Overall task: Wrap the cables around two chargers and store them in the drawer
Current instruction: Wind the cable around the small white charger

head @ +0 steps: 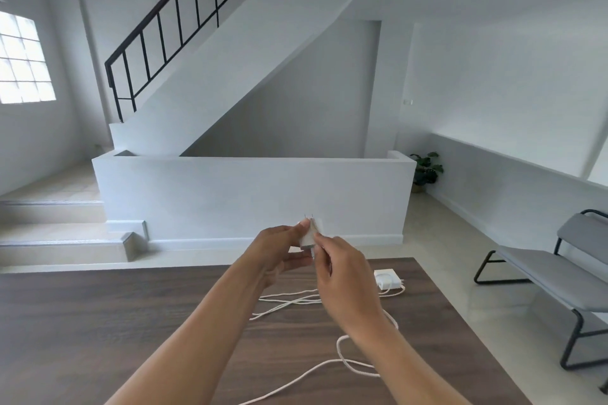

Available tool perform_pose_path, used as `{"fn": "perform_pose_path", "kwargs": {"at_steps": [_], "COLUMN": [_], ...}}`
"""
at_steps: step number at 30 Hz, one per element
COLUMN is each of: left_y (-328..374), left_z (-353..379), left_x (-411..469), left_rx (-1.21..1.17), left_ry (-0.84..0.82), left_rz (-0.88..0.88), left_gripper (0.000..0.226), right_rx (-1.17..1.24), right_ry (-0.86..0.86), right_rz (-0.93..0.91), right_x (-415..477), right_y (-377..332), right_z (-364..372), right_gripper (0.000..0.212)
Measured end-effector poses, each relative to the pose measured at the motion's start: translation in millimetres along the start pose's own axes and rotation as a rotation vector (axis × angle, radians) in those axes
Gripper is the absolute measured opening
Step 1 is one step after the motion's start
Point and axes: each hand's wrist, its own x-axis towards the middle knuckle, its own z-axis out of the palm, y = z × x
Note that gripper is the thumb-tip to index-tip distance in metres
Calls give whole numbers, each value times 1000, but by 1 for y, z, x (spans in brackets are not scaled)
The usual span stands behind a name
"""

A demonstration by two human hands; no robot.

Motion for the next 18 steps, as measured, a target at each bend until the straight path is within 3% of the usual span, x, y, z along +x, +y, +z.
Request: {"fn": "perform_pose_path", "kwargs": {"at_steps": [4,11,16,18], "left_y": [8,17,25,26], "left_z": [2,13,16,9], "left_x": [-1,-10,-21,-25], "left_rx": [-88,-72,59,217], "left_ry": [-19,-115,-188,-213], "left_rz": [-30,37,168,249], "left_gripper": [31,29,29,29], "right_rx": [49,388,468,490], "right_ry": [41,61,-116,-177], "right_rz": [-7,162,272,271], "right_x": [-20,-31,-12,0], "right_y": [3,27,47,52], "right_z": [11,20,10,4], "right_gripper": [28,11,21,26]}}
